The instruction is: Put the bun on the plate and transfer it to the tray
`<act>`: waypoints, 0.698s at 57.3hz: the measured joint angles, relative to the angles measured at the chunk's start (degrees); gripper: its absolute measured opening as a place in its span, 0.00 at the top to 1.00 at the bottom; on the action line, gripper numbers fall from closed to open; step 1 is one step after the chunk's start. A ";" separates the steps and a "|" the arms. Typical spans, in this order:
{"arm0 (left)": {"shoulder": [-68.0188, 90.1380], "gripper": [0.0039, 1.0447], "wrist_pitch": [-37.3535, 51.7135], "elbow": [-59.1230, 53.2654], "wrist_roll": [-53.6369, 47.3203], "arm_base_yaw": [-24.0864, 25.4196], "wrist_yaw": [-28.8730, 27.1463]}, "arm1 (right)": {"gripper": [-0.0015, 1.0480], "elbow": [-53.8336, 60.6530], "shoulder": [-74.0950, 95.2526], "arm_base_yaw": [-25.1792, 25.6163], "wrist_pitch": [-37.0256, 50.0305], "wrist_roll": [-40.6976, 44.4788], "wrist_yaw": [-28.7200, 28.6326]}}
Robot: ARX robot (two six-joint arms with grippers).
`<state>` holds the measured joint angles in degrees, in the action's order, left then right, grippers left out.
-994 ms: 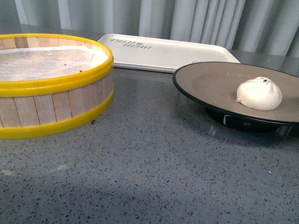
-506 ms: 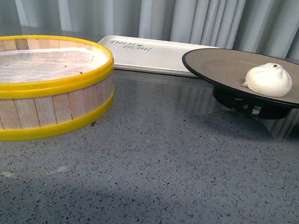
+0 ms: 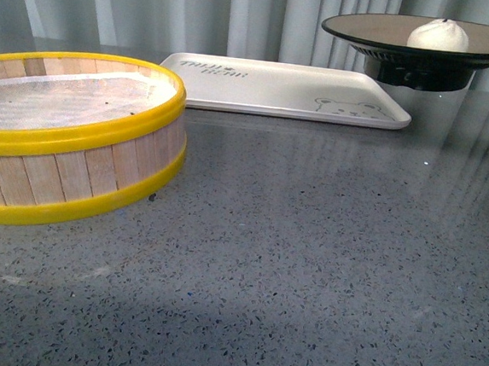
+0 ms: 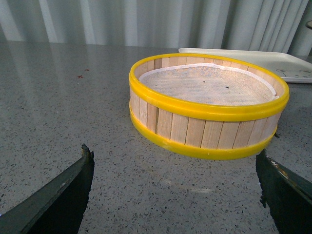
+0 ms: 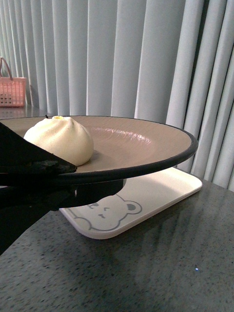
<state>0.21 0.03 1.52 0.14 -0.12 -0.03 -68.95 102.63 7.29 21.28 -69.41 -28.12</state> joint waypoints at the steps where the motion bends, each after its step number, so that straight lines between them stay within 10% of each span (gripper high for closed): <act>1: 0.00 0.06 0.00 0.00 0.00 0.00 0.00 | 0.97 -0.85 0.59 -0.11 -0.37 0.02 0.07; 40: 0.00 0.06 0.00 0.00 0.00 0.00 0.02 | 0.97 -26.95 20.59 -5.38 -9.29 -0.92 1.90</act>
<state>0.21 0.03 1.52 0.14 -0.12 -0.01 -95.90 123.22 1.91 11.99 -70.32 -26.22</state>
